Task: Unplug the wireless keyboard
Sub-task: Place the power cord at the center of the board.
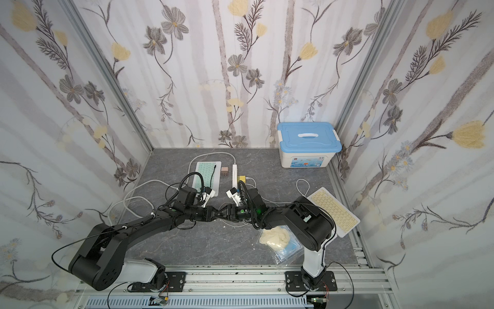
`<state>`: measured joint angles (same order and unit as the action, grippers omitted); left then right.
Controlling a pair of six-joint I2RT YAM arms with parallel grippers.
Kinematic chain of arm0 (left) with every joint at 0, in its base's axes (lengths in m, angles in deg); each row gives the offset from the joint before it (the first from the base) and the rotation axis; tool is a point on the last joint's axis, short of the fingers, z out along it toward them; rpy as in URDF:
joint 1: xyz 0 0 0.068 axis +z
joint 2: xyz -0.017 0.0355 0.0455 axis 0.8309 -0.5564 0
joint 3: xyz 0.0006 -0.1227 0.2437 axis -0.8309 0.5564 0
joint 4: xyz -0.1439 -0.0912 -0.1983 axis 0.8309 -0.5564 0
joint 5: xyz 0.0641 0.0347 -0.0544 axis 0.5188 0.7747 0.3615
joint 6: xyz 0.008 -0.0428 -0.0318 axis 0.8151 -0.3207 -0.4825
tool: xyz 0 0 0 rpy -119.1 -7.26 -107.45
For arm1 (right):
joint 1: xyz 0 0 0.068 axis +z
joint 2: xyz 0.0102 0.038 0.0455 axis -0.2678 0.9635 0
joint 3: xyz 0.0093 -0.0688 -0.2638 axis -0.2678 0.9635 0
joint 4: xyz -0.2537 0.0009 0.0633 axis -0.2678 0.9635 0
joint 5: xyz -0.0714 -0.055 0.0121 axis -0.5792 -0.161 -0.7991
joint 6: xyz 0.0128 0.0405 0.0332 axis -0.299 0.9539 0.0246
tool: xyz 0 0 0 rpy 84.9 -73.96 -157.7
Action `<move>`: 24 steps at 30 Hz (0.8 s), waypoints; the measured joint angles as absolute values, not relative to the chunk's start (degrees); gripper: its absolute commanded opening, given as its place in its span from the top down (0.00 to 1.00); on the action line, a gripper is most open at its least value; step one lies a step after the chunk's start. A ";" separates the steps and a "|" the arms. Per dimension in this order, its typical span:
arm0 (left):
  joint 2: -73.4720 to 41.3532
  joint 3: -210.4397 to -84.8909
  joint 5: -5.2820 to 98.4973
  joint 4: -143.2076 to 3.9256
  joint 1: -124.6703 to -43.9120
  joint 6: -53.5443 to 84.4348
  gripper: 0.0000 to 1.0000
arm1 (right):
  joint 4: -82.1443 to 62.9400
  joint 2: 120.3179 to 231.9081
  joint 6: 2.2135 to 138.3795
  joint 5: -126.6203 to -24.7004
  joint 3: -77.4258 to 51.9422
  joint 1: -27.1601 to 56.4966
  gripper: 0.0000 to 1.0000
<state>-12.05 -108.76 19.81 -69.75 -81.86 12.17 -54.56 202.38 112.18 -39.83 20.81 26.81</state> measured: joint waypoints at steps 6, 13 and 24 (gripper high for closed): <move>-10.10 -110.40 23.79 -71.25 -81.75 12.39 1.00 | -53.82 201.90 111.89 -39.85 21.03 26.90 0.39; -9.16 -114.33 30.02 -71.58 -80.88 11.28 1.00 | -49.93 198.71 108.35 -39.93 21.07 28.06 0.38; -7.46 -119.58 37.01 -76.61 -79.02 9.66 1.00 | -34.87 187.19 98.17 -44.74 23.32 30.16 0.37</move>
<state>-7.46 -119.58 37.01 -76.61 -79.02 9.66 -34.87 187.19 98.17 -44.74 23.32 30.16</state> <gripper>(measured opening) 0.094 0.626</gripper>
